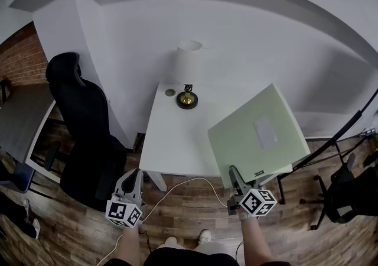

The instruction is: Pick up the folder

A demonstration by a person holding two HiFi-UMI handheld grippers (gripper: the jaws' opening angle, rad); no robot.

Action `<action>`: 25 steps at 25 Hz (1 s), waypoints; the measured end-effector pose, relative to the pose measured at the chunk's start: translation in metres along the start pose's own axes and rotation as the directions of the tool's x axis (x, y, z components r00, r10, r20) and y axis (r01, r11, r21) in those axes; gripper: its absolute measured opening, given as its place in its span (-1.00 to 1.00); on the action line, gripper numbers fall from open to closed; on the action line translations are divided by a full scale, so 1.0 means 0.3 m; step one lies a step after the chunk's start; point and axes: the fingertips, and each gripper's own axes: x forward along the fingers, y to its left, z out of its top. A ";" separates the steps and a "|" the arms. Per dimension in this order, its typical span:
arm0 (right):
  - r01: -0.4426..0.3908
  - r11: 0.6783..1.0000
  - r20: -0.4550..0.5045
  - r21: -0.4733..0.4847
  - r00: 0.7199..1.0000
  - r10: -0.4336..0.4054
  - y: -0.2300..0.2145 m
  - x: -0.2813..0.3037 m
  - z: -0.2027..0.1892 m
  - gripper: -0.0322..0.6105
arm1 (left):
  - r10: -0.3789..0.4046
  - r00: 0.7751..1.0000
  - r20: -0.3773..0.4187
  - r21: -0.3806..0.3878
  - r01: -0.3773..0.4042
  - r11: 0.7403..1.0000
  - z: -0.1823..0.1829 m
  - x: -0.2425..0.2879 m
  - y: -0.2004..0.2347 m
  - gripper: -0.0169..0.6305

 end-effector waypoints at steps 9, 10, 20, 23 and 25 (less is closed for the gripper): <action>0.014 0.999 0.013 -0.029 1.000 -0.014 -0.001 -0.019 0.020 -0.05 | 0.004 1.000 0.023 0.006 -0.004 1.000 0.031 -0.004 0.005 -0.91; 0.015 0.999 0.014 -0.031 1.000 -0.014 -0.001 -0.023 0.022 -0.05 | 0.004 1.000 0.024 0.007 -0.004 1.000 0.034 -0.005 0.005 -0.91; 0.029 0.997 0.013 -0.075 1.000 -0.028 -0.003 -0.043 0.039 -0.05 | 0.007 0.999 0.039 0.018 -0.008 1.000 0.060 -0.008 0.018 -0.91; 0.030 0.996 0.014 -0.084 0.999 -0.029 -0.002 -0.045 0.042 -0.05 | 0.012 0.999 0.043 0.019 -0.013 1.000 0.064 -0.009 0.023 -0.91; 0.031 0.996 0.014 -0.087 0.999 -0.030 -0.001 -0.048 0.043 -0.05 | 0.013 0.999 0.046 0.020 -0.014 1.000 0.068 -0.011 0.024 -0.91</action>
